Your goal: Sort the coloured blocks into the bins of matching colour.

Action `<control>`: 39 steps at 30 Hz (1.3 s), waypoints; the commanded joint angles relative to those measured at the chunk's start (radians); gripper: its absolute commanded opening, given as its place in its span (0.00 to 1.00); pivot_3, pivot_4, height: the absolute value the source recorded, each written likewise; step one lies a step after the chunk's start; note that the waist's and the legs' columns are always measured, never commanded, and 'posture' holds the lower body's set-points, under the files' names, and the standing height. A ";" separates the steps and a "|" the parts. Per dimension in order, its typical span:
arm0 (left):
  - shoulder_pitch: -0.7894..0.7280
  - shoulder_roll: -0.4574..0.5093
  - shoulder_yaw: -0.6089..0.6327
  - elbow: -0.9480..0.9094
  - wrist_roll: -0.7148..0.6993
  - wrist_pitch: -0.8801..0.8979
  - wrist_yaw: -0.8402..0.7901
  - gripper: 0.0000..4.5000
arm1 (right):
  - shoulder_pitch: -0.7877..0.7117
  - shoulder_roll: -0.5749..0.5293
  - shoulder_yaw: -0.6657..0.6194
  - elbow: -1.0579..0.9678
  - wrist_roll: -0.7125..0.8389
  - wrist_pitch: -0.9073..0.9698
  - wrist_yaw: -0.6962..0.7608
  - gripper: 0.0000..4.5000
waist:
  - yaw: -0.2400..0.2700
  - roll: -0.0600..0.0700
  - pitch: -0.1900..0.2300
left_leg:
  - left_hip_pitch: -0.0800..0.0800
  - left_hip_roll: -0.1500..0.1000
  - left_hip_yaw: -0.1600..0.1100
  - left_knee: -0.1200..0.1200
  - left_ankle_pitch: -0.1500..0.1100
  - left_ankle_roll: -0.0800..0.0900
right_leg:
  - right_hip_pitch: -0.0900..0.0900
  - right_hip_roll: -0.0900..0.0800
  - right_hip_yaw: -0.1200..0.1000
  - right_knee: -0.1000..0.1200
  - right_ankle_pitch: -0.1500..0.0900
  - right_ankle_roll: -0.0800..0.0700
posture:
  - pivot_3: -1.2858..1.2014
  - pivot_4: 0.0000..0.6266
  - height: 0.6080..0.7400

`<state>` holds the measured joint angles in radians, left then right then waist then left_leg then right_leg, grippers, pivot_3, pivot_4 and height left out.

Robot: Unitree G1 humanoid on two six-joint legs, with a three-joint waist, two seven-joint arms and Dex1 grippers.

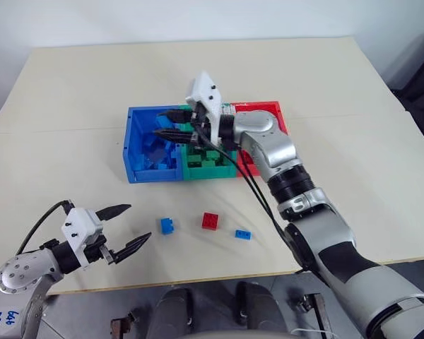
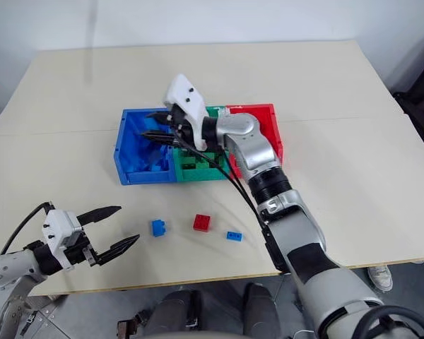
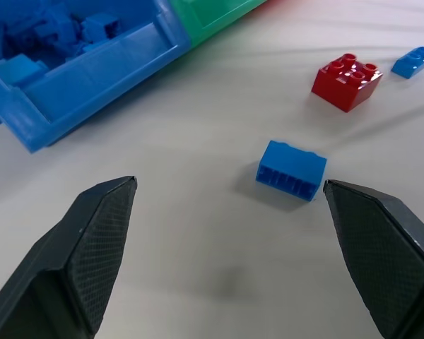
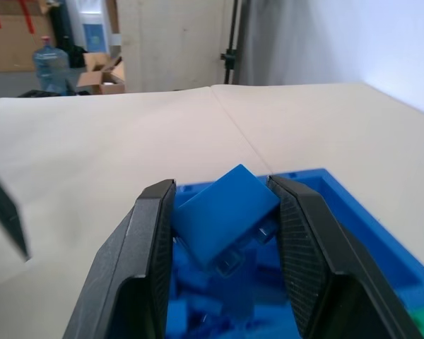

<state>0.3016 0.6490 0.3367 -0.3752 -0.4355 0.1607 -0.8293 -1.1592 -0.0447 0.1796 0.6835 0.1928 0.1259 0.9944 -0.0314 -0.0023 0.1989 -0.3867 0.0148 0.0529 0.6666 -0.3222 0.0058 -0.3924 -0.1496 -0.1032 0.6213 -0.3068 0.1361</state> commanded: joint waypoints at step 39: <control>-0.165 0.044 -0.093 -0.025 -0.035 0.053 -0.069 1.00 | 1.055 -0.787 -0.612 -0.302 0.251 -0.393 0.458 0.99 | 0.029 -0.001 0.000 | 0.002 0.000 0.014 0.009 0.000 0.001 | 0.003 0.001 -0.001 -0.002 0.001 0.000 | 0.52 0.24 1.00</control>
<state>0.1385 0.6802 0.2282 -0.3816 -0.4460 0.2123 -0.8877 -0.1074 -0.8086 -0.3999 0.3646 0.4390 -0.2224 1.4517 -0.0028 -0.0030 0.1986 -0.3843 0.0149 0.0671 0.6765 -0.3217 0.0071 -0.3899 -0.1489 -0.1036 0.6199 -0.3055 0.1363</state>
